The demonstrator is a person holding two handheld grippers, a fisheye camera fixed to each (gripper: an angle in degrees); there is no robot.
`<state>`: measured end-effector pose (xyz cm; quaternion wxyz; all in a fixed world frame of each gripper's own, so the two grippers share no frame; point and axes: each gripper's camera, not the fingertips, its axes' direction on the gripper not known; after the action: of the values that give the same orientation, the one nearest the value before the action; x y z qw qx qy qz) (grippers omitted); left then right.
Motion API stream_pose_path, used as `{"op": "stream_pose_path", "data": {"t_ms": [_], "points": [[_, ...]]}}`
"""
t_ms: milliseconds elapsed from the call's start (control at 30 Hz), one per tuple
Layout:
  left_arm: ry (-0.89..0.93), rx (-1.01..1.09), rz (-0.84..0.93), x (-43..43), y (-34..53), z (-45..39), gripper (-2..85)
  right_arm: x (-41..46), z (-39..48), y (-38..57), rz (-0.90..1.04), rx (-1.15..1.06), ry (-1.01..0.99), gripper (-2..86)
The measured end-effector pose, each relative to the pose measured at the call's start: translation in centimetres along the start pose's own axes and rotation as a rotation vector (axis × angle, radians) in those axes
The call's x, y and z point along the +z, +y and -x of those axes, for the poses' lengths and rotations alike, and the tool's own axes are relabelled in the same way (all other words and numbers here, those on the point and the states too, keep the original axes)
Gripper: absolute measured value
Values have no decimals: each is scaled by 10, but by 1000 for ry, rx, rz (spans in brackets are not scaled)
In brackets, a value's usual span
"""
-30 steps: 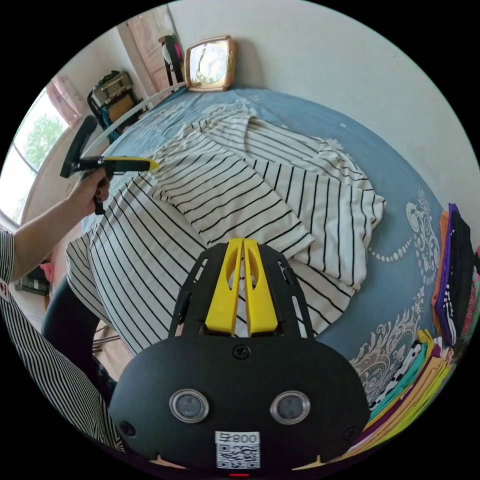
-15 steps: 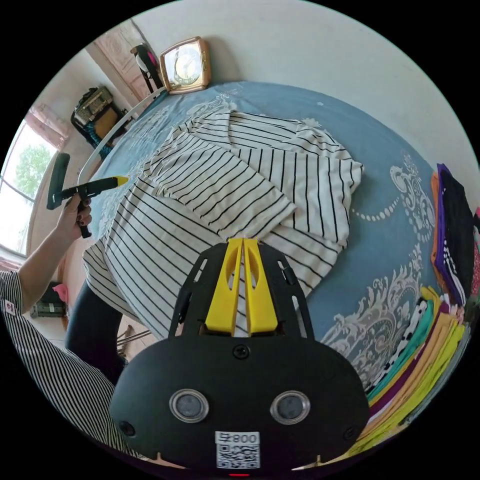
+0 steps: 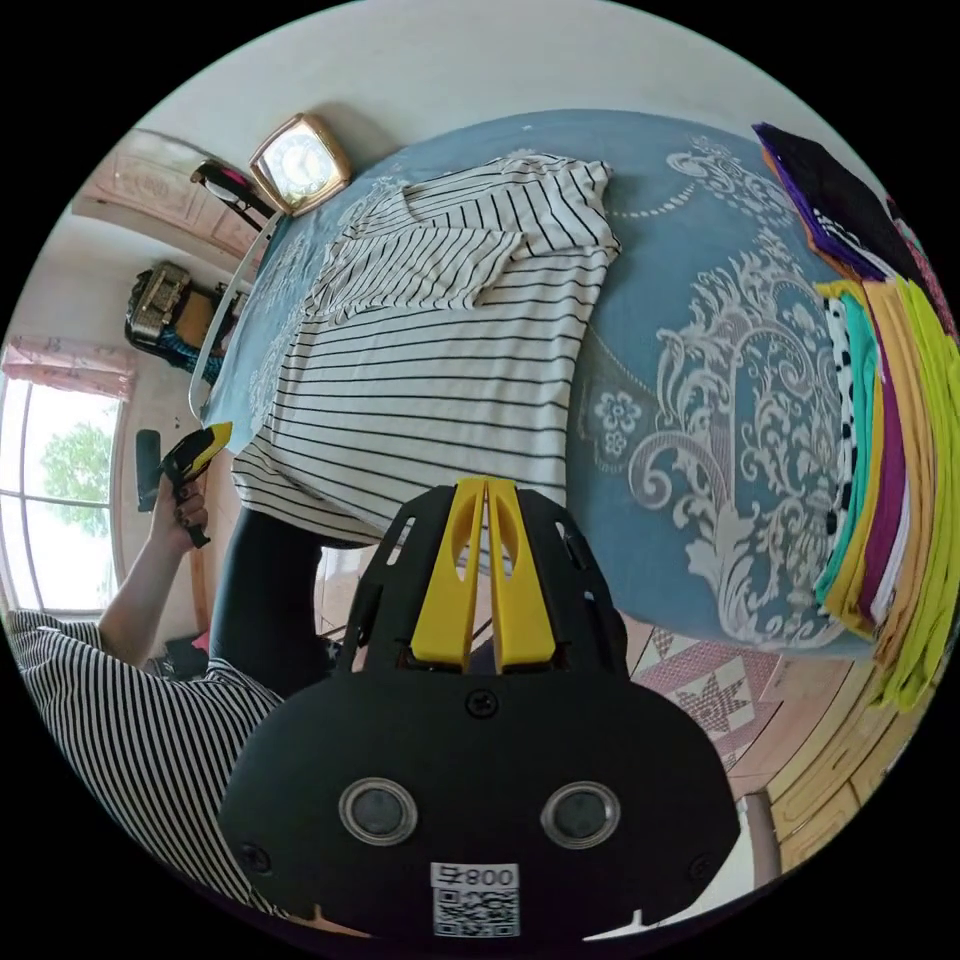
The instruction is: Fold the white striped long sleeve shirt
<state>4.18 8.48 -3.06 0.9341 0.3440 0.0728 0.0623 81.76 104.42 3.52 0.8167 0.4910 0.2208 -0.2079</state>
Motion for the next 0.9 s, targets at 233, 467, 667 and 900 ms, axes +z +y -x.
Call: {"op": "stream_pose_path", "data": {"t_ms": [233,467,667,900], "points": [[52,17,21,-37,56,3,39,-26,-32,83,-58,66,-80,2],[37,-43,15,-68,105,24,73,-37,-60,149,-99,122,-152,2],[-20,-144,8,-90,139,55,80,-36,-82,193,-97,173,-208,6],[-100,-219,6,-110,156,85,90,-34,-80,216,-66,167,-195,17]]}}
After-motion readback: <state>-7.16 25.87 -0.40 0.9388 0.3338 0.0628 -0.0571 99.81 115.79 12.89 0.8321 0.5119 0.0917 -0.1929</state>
